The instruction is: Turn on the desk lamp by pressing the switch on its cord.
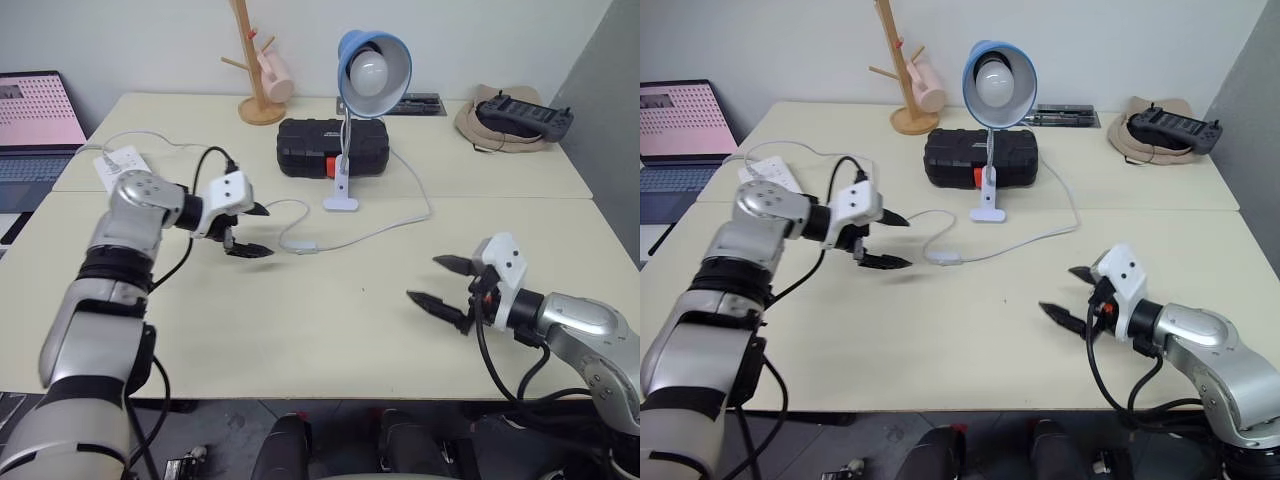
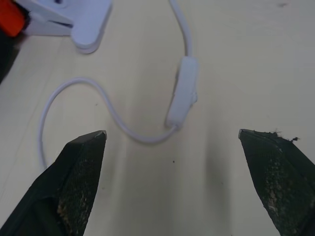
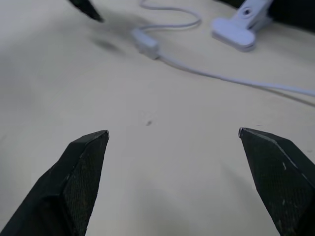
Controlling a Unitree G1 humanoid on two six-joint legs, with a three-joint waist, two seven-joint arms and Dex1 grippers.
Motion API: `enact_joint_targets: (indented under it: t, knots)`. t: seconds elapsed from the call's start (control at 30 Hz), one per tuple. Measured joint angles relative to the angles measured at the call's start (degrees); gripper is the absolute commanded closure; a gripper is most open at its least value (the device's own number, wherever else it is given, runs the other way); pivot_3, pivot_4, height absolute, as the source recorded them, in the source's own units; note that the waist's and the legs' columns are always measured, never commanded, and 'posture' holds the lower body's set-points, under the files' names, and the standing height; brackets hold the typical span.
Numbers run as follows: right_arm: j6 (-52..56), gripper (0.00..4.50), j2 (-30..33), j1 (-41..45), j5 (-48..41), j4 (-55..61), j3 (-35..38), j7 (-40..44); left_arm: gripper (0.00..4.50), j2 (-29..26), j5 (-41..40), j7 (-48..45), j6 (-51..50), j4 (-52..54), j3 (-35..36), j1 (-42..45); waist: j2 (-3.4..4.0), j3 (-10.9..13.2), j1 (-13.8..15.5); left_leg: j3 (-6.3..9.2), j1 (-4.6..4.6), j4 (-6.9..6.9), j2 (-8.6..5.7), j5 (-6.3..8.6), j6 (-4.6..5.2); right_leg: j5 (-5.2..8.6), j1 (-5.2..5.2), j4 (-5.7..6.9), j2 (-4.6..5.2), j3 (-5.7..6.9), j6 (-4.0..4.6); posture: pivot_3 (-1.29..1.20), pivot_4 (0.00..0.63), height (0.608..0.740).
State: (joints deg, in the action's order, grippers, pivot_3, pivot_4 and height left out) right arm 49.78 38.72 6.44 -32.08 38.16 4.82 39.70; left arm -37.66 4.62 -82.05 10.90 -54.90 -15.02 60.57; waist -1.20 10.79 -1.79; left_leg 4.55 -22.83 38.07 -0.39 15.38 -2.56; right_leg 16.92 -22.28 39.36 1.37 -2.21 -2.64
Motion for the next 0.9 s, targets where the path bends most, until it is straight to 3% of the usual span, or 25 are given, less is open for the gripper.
enact_joint_targets:
  t: [0.23, 0.33, 0.5, 0.87, 0.9]
  knots:
    - [0.1, 0.05, -3.3, 2.1, 0.4, -0.1, -3.8, -4.3, 0.00, 4.6, 8.5, 4.7, 11.3, -12.7, -4.9, 5.4, -0.01, 0.0, -0.1, 0.01, -0.01, 0.00, -0.01, 0.00, 0.00, 0.00, -0.05, 0.06, 0.00, -0.04, 0.00, 0.00, 0.150, 0.740]
    - [-0.1, 0.00, -3.3, -0.3, 1.7, 0.0, -4.1, -6.3, 0.50, 5.8, 10.4, 5.6, 13.4, -15.9, -5.1, 5.6, -0.02, 0.0, -0.1, 0.00, -0.07, 0.01, -0.03, 0.00, 0.00, 0.00, -0.08, 0.05, 0.01, -0.05, 0.00, 0.00, 0.150, 0.740]
    - [-0.1, 0.00, -3.3, -3.6, 1.7, 1.6, -3.7, -7.8, 1.70, 6.2, 11.7, 5.9, 14.7, -17.8, -5.0, 6.2, -0.02, 0.0, 0.0, 0.02, -0.01, 0.01, -0.03, 0.00, 0.01, 0.00, -0.06, 0.13, 0.00, -0.06, -0.01, 0.00, 0.150, 0.740]
    - [0.1, 0.00, -3.0, -4.4, 1.7, 3.2, -3.6, -10.1, 4.10, 6.8, 12.9, 7.7, 15.8, -19.0, -4.7, 6.4, -0.02, 0.0, -0.1, 0.03, 0.02, 0.02, -0.03, -0.01, 0.02, 0.00, -0.03, 0.15, -0.01, -0.06, -0.01, 0.00, 0.150, 0.740]
    - [0.2, 0.00, -2.9, -4.2, 1.7, 3.2, -3.6, -10.1, 4.12, 6.8, 12.9, 7.8, 15.8, -19.0, -4.7, 6.4, -0.02, 0.0, -0.1, 0.03, 0.02, 0.02, -0.03, -0.01, 0.02, 0.00, -0.03, 0.15, -0.01, -0.06, -0.01, 0.00, 0.150, 0.740]
